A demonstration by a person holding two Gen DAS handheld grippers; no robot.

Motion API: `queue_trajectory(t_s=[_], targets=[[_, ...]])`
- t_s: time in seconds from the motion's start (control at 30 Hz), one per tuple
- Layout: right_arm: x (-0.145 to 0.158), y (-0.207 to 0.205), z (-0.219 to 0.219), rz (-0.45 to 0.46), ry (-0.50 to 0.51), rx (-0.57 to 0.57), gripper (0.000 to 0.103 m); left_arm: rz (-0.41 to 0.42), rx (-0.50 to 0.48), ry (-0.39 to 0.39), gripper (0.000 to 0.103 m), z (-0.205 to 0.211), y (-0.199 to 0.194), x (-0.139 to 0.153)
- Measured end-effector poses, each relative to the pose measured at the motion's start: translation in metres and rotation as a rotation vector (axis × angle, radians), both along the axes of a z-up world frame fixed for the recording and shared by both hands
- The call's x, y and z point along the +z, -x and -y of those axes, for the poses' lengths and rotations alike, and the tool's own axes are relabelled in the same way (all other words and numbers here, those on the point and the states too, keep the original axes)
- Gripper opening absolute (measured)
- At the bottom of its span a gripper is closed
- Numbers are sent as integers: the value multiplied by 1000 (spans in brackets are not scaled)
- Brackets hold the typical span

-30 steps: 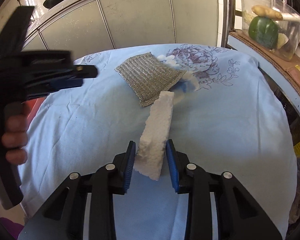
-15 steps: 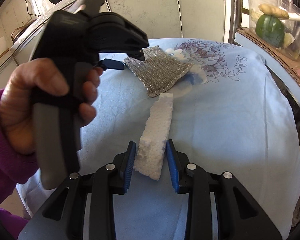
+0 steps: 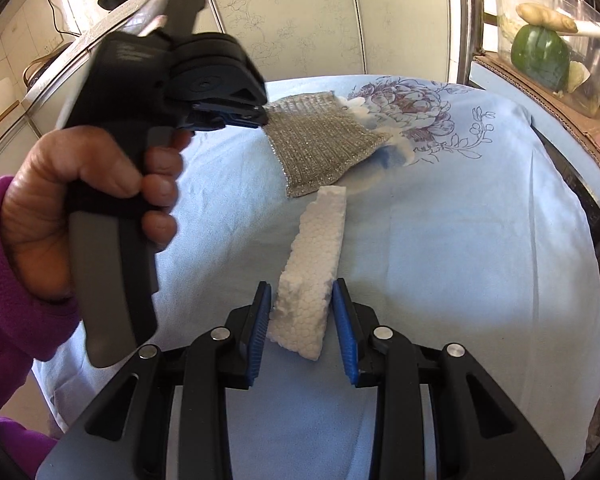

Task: Collect trash
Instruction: 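Grasp the silver mesh scrubber with the left tool while the right tool grasps the white foam block, then carry the silver scrubber and white foam block with both tools over the pink bucket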

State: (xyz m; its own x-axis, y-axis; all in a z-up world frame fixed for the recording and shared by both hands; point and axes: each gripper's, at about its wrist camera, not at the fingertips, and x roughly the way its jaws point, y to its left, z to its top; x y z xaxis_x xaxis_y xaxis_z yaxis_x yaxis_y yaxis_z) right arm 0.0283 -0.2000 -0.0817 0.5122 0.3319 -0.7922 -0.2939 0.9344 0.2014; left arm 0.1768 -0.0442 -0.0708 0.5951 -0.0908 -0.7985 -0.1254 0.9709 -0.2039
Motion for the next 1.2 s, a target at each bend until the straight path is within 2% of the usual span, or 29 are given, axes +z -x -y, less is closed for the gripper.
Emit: queue_trajectory(t_s=[0.33,0.7,1.2], targets=[[2,2,-1,5,16,-1,32,106,-25,37,2,-26,48,38],[5,3,-2,14,25,-10,32,213,-53,-49,2,-61,111,71],[15,17,-17,59,35,34,32,247,51,-34,2,-126,175,85]])
